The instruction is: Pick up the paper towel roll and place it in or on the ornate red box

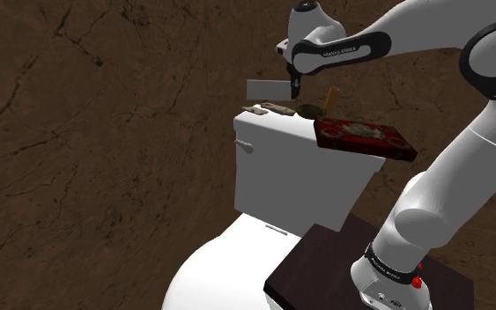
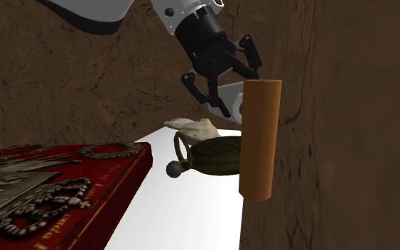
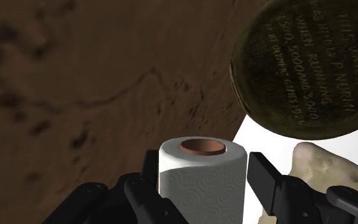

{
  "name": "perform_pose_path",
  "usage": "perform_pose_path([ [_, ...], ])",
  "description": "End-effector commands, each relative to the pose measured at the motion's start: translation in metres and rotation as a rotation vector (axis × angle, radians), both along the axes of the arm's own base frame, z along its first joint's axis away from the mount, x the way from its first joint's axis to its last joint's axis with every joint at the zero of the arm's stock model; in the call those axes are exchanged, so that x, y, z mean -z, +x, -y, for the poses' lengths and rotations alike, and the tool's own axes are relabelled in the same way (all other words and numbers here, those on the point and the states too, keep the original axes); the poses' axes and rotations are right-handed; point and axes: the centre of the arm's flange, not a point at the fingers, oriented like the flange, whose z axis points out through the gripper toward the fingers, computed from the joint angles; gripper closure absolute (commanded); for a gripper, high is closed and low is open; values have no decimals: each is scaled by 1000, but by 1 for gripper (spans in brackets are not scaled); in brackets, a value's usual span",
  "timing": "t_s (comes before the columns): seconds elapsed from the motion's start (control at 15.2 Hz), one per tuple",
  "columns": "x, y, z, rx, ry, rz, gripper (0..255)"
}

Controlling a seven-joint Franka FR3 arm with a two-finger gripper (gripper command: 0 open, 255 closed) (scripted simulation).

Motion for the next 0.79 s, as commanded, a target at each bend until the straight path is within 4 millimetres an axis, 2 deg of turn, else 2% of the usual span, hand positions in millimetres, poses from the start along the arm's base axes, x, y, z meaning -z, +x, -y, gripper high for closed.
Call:
perform_pose_path([
  [0.0,-12,0,1,0,0,2,255],
  [0.73,-71,0,1,0,0,2,255],
])
